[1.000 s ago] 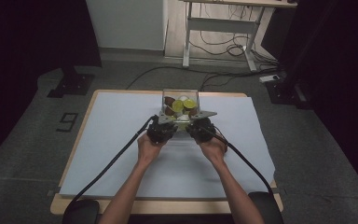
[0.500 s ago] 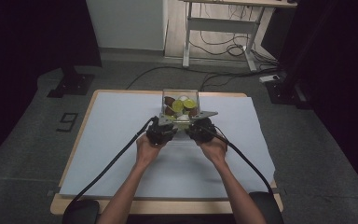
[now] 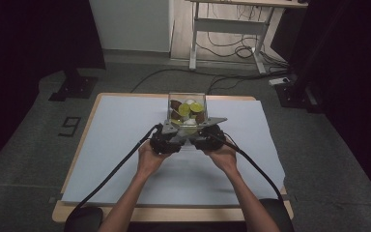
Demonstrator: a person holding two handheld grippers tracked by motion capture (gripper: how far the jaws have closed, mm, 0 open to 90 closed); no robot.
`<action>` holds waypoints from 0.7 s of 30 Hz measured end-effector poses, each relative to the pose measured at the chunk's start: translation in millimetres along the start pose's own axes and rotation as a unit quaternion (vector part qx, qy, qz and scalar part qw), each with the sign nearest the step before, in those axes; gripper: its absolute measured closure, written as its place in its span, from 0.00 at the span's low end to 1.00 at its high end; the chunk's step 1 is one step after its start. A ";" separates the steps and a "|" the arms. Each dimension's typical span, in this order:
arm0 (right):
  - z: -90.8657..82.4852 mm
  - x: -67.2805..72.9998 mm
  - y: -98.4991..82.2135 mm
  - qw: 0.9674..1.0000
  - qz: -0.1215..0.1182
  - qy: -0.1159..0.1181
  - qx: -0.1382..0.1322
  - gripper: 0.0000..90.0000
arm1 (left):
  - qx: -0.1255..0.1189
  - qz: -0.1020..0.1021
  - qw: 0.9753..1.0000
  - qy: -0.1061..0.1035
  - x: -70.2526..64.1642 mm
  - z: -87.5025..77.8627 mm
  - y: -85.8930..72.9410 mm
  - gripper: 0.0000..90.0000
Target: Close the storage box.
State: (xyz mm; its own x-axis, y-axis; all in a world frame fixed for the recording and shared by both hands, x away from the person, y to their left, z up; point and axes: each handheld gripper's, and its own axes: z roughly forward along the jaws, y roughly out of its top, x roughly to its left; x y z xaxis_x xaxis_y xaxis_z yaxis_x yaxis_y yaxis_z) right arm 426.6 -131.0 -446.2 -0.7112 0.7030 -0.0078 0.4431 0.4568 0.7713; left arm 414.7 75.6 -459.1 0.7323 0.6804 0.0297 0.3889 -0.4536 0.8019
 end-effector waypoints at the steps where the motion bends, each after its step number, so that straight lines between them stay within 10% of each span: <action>1: -1.3 0.5 -0.1 1.000 -0.002 0.001 0.001 0.50 | 0.001 0.002 1.000 0.001 -1.2 -1.3 0.2 0.49; 21: -27.0 -0.4 -17.1 0.999 -0.030 -0.006 0.025 0.30 | 0.023 0.006 1.000 -0.012 -5.5 -25.0 -13.1 0.13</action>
State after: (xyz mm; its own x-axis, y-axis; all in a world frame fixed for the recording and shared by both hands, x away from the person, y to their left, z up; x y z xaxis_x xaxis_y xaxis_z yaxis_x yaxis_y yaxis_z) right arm 404.6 -153.8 -442.2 -0.7311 0.6796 -0.0602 0.4270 0.5247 0.7365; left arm 391.5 92.2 -454.8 0.7500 0.6609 0.0244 0.4045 -0.4875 0.7737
